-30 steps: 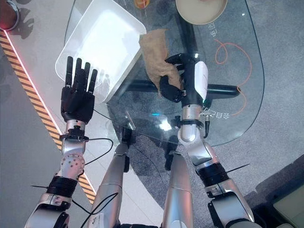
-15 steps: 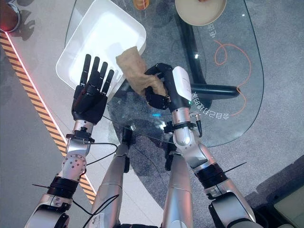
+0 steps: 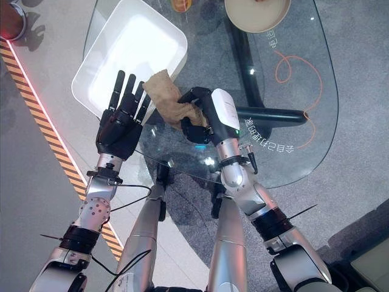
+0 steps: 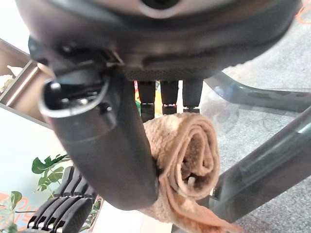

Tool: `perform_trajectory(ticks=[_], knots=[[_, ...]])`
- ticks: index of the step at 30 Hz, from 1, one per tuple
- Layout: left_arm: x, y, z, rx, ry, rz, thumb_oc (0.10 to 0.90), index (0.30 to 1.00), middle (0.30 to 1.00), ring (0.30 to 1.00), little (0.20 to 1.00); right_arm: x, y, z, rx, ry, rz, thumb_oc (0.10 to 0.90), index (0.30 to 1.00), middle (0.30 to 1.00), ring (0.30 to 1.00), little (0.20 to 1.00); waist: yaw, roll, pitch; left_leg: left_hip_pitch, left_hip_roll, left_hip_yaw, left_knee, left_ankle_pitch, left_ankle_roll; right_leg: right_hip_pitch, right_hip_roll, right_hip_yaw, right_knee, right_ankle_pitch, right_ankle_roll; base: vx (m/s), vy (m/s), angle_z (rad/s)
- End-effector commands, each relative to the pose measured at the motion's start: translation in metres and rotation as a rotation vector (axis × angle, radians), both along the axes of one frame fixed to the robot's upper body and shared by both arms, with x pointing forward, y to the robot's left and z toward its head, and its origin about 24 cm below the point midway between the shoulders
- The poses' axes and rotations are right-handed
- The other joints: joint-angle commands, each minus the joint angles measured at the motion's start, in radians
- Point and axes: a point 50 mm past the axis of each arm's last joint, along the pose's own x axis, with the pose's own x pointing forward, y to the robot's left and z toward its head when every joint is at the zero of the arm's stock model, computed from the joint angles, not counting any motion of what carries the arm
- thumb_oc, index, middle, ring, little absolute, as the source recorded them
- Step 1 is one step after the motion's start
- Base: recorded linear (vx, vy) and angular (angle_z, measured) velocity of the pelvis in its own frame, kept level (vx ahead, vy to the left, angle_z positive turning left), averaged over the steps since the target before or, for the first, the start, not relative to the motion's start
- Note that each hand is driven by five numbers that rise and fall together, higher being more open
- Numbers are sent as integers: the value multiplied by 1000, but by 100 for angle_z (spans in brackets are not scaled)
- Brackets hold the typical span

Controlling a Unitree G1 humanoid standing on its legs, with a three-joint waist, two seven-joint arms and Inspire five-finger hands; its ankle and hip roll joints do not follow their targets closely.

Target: Wipe the table with a cloth and put it in the basket.

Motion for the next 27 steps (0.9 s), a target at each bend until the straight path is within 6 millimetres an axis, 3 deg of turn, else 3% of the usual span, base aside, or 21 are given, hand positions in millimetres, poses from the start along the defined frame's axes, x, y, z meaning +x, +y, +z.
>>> perform_trajectory(ticks=[1,11,27], knots=[[-11,-15,51,19,-236,-98,800,900,900,900,900,-47,53,90,60,-422,323,100,300,300,300,200,-13,-3,-24,58,-121,86,93,-156,114,88,101,4,-187,107,0,0,0,0],[-9,-16,44,44,-173,-93,800,900,900,900,900,-49,54,92,67,-431,330,100,300,300,300,200,-11,0,-24,60,-122,86,92,-154,116,88,99,1,-184,107,0,0,0,0],[-8,-4,39,36,-92,66,800,900,900,900,900,-59,54,97,97,-489,353,100,300,300,300,200,-7,0,-24,56,-125,84,94,-151,118,84,103,-4,-174,103,-2,0,0,0]])
